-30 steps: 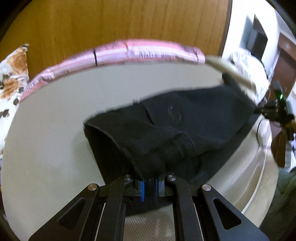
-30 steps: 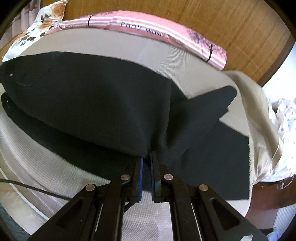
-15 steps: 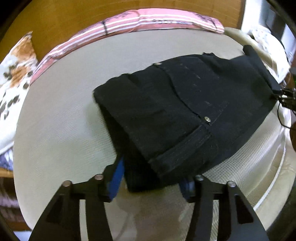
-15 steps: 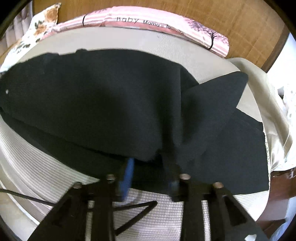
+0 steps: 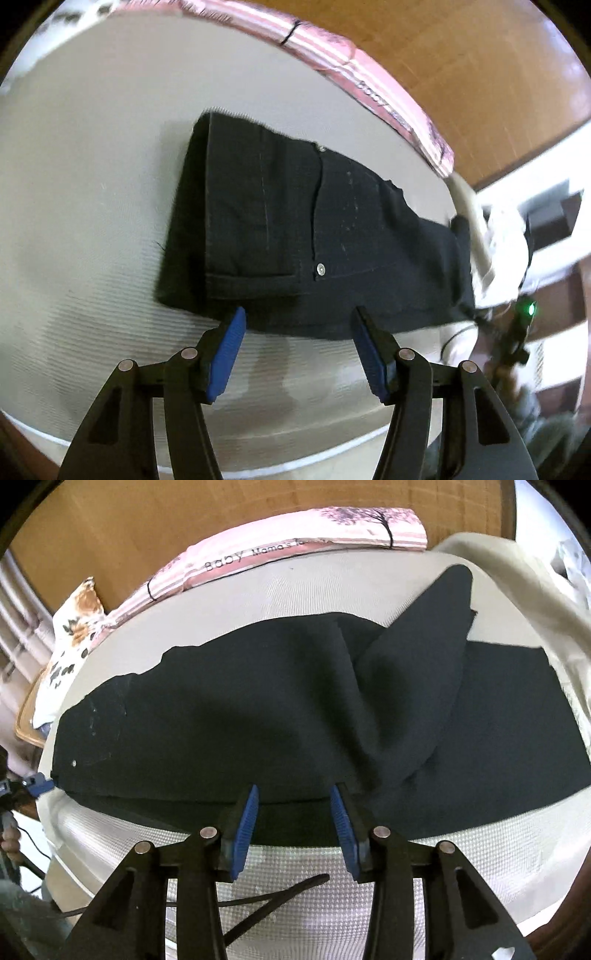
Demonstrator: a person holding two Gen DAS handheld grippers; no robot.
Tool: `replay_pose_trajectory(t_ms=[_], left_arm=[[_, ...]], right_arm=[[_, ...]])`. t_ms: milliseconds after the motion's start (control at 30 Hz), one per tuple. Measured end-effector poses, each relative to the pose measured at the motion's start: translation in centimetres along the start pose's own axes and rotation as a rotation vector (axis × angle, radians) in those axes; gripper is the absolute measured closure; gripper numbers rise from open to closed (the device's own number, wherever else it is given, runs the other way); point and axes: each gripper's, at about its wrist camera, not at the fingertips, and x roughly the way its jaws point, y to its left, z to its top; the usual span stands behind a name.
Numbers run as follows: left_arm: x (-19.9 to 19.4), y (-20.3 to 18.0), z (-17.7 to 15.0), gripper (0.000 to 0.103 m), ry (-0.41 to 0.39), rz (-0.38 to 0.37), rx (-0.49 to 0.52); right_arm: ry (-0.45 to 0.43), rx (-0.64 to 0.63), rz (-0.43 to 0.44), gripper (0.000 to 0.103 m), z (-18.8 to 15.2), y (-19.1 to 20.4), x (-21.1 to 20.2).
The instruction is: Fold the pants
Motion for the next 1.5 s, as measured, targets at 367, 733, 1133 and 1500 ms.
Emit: replay_pose_trajectory(t_ms=[367, 733, 1133, 1500], left_arm=[[0.0, 1.7, -1.1, 0.043, -0.052, -0.099, -0.188], [0.1, 3.0, 0.1, 0.072, -0.125, -0.133, -0.279], [0.7, 3.7, -1.2, 0.072, -0.121, -0.097, -0.316], [1.4, 3.3, -0.3, 0.073, -0.132, -0.081, -0.328]], right_arm=[[0.019, 0.084, 0.030, 0.063, -1.0, -1.6, 0.6], [0.015, 0.090, 0.044, 0.063, -0.5, -1.0, 1.6], [0.014, 0.169, 0.044, 0.063, -1.4, -2.9, 1.5], [-0.035, 0.312, 0.100, 0.061, -0.4, -6.4, 2.1]])
